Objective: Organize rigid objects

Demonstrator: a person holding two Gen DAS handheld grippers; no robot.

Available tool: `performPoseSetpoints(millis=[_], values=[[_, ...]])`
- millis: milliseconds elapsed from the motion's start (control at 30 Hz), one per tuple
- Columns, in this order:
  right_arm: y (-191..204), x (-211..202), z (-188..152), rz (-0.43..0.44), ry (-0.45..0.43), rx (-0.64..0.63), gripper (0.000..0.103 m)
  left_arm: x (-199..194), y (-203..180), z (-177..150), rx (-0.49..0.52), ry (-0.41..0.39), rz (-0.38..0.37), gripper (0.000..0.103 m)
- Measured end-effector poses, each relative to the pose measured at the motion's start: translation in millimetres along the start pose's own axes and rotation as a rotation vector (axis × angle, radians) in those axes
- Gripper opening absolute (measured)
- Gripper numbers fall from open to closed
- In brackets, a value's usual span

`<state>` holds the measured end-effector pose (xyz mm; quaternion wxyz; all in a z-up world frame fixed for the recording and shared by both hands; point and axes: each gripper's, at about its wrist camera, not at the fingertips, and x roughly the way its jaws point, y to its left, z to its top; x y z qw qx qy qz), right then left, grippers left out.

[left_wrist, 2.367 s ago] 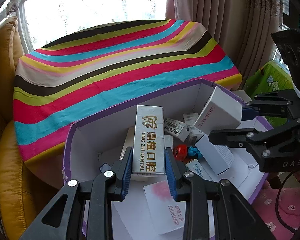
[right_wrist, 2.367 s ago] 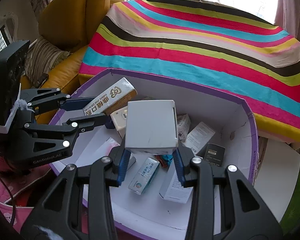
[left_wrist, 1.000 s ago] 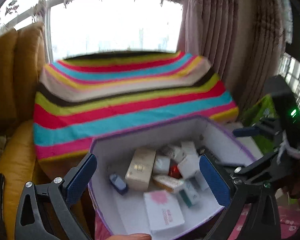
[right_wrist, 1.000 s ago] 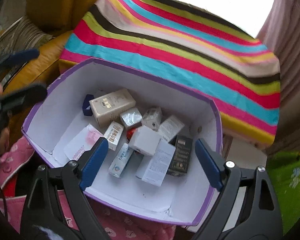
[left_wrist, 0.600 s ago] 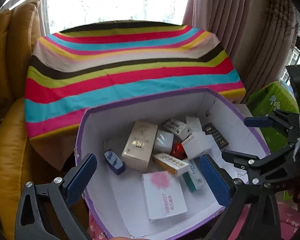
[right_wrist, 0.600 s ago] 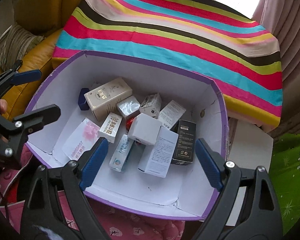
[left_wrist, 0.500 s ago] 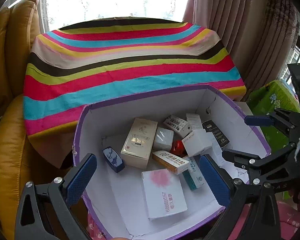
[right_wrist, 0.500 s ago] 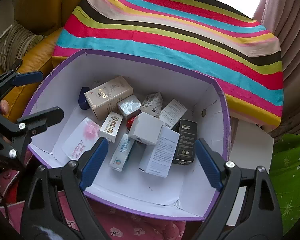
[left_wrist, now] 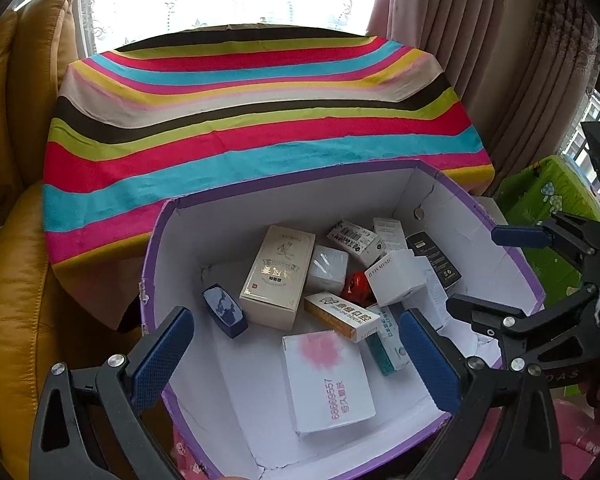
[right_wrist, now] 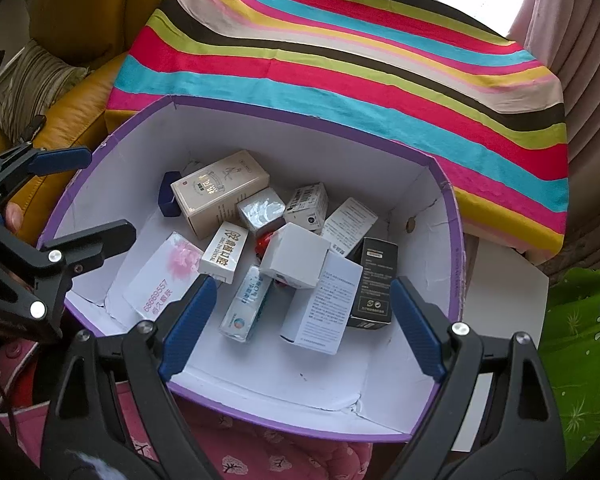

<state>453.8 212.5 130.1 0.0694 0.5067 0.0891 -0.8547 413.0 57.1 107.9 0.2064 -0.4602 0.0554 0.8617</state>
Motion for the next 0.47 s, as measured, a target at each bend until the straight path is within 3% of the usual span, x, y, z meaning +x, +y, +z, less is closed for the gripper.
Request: performPoseSetpoints(millis=[467], values=[[0.9,-0.5,0.1,-0.004,-0.001,-0.002,0.09,-2.0,-2.9,-1.2,0.014,-0.009,0.007,0.103]])
